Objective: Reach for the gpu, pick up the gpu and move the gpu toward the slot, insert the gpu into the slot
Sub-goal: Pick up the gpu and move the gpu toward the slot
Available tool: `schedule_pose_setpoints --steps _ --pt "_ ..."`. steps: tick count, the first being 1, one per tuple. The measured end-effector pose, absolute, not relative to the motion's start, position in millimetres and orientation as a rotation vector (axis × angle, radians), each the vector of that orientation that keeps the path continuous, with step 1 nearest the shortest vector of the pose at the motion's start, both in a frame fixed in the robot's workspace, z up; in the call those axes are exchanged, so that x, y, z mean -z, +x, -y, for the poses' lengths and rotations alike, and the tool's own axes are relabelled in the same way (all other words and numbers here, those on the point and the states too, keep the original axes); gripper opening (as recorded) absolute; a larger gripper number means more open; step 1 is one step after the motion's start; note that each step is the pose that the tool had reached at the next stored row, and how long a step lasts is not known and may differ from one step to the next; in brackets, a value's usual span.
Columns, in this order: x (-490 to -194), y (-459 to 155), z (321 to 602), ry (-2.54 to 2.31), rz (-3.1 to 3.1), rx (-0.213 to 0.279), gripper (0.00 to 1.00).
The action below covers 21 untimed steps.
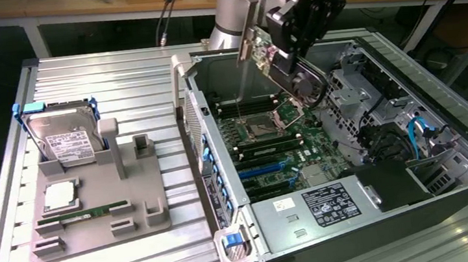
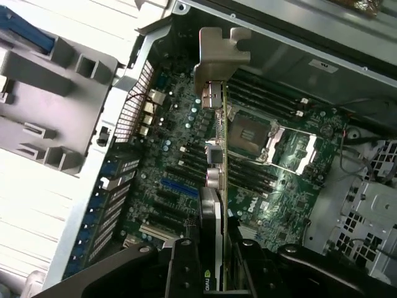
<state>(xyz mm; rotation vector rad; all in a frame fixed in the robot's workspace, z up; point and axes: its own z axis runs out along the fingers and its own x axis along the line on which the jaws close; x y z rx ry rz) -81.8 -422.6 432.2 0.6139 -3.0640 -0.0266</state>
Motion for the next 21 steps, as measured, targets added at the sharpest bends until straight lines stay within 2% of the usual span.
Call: schedule_pose_setpoints --steps 11,21 --pt "-431.4 -78.9 422.6 0.887 2.995 0.024 0.27" --pt "-429.3 -76.4 422.3 0.669 3.052 0.026 0.27"
